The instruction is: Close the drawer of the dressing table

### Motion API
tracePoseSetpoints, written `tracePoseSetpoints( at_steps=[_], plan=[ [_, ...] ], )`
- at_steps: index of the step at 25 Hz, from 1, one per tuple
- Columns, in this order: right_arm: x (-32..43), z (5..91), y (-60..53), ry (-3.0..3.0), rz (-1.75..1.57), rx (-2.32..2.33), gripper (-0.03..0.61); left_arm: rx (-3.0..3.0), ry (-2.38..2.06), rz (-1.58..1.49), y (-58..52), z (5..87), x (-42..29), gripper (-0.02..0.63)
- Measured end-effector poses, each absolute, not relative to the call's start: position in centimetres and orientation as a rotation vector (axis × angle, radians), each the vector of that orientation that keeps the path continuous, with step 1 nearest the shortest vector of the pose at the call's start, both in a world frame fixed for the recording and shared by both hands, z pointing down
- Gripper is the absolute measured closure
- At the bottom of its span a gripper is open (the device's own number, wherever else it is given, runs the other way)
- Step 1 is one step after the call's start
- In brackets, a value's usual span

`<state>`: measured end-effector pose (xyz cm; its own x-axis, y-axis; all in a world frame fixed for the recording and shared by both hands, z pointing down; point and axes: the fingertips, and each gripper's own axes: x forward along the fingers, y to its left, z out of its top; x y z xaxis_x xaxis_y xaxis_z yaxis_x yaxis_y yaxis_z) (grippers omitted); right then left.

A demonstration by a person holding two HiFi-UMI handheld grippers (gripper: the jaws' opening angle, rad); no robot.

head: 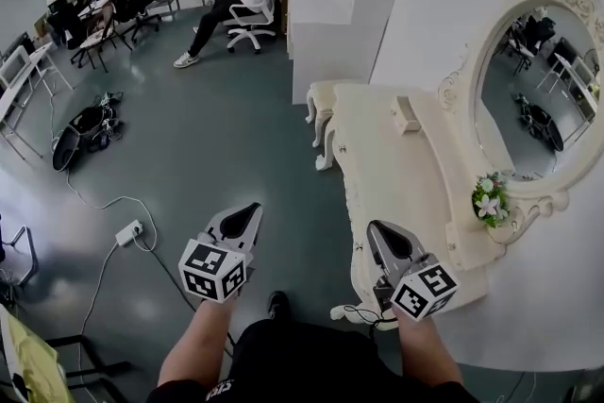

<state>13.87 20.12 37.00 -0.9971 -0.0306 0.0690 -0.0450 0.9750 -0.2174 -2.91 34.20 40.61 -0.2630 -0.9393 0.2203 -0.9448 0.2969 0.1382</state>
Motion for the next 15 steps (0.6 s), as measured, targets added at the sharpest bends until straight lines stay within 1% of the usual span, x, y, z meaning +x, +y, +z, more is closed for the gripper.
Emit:
tracePoseSetpoints(
  at_steps=[8,15],
  plan=[
    [4.9,38.3,20.1,-3.021,0.346,0.064,0.566,1.732,-2.242,0.038,34.3,43.0,-10.2,0.607],
    [0.5,38.3,20.1,-3.027,0.339,0.092,0.566,1.744,-2.237,0.046,34.7,43.2,-14.8,0.607]
  ],
)
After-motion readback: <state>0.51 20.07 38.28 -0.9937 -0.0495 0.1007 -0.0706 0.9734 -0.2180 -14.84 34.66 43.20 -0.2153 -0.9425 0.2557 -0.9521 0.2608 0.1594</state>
